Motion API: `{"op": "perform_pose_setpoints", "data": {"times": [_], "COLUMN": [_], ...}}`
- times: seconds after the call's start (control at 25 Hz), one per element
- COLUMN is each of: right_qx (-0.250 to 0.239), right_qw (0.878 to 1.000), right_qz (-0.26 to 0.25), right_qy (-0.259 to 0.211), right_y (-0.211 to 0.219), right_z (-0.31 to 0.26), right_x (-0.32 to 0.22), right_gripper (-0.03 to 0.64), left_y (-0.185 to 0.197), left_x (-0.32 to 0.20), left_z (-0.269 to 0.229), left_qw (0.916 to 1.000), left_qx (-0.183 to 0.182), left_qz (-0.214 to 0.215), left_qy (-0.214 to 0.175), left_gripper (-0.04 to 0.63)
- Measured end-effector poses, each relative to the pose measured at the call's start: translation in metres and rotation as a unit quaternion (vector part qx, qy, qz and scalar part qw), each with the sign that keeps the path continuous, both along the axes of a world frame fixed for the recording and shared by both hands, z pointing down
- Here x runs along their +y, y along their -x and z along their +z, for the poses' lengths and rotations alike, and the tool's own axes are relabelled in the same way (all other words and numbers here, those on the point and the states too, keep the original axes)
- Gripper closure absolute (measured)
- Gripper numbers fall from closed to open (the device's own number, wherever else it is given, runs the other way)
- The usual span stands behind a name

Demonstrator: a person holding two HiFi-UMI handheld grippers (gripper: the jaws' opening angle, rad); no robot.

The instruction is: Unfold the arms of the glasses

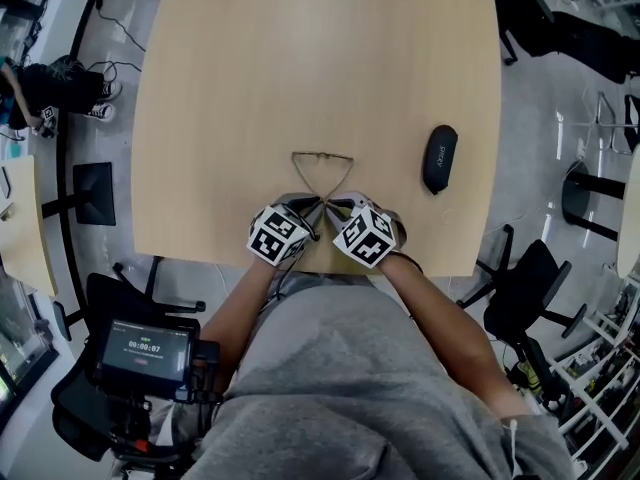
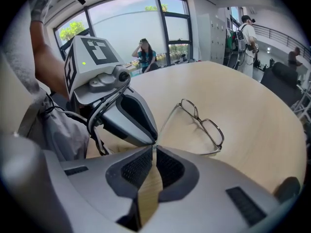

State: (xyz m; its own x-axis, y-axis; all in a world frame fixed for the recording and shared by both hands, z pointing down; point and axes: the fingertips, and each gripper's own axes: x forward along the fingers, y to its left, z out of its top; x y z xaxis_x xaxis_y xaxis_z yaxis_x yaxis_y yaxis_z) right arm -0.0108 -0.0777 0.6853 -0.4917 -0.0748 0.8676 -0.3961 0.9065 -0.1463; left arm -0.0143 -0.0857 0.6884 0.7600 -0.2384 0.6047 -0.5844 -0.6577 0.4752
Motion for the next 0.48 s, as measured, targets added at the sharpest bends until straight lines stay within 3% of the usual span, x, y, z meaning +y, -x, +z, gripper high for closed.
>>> {"op": "perform_pose_setpoints", "data": {"times": [0.48], "right_qx": [-0.011], "right_qw": [0.999], "right_qz": [-0.026], "right_qy": [0.026], "right_y": [-0.005], "right_z": [0.0], "right_x": [0.007], "right_gripper": [0.588], "left_y": [0.003], "left_x": [0.008], "left_z": [-0.03], "left_qw": [0.998], "left_qx": [0.059], "left_qz": [0.015], "left_qy": [0.014], "left_gripper": [0.566]}}
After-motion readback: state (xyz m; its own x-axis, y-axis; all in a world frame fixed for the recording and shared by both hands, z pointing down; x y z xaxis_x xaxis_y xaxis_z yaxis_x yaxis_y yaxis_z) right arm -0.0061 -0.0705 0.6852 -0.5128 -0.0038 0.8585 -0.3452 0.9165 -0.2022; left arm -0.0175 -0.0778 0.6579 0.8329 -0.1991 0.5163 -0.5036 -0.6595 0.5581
